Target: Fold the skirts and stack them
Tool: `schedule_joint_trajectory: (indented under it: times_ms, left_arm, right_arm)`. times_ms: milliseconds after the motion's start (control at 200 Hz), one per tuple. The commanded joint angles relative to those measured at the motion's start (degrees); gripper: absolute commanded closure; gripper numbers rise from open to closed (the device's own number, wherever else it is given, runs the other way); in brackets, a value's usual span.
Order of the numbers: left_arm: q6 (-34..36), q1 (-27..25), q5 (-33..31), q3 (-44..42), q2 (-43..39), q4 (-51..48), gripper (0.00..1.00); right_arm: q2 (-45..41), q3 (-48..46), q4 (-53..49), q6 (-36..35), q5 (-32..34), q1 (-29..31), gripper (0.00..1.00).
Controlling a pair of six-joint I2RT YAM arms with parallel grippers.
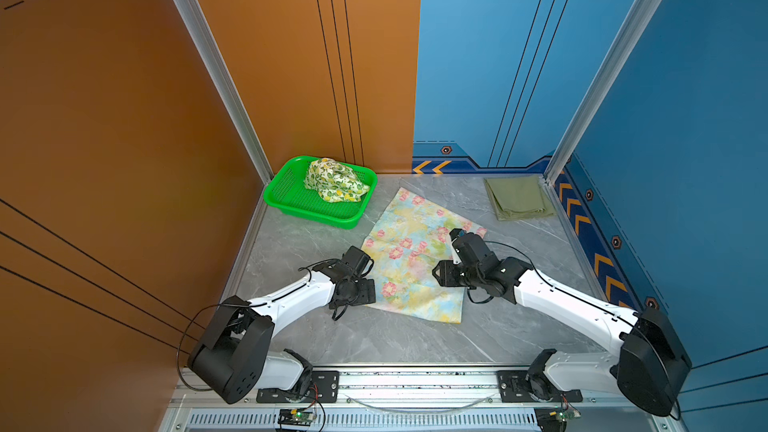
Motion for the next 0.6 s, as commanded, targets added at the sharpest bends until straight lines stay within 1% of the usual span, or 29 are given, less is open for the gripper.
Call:
schedule_joint_trajectory:
  times_ms: [0, 65, 115, 250, 456, 596]
  left_arm:
    - [1.15, 0.64, 0.80, -0.89, -0.76, 0.11, 0.09]
    - [1.24, 0.72, 0.98, -0.97, -0.67, 0.43, 0.09]
    - [1.32, 0.67, 1.06, -1.02, -0.67, 0.47, 0.09]
    - [1.64, 0.75, 0.95, -1.12, -1.11, 0.47, 0.09]
    - [1.74, 1.27, 1.26, -1.47, -0.59, 1.33, 0.09]
    - [1.99, 1.40, 1.39, -1.25, -0.15, 1.58, 0.09]
  right_arm:
    - [1.40, -3.49, -3.54, 3.12, 4.15, 3.41, 0.52]
    - [2.14, -5.82, -2.32, 4.31, 4.45, 4.82, 0.56]
    - [2.00, -7.43, -2.27, 5.13, 5.87, 6.29, 0.58]
    - [-0.17, -11.52, -4.04, 7.52, 7.39, 8.95, 0.61]
    - [-8.10, -15.89, -10.36, 10.09, 8.35, 9.61, 0.63]
    - [-14.96, -14.74, -15.94, 9.90, 9.68, 8.96, 0.63]
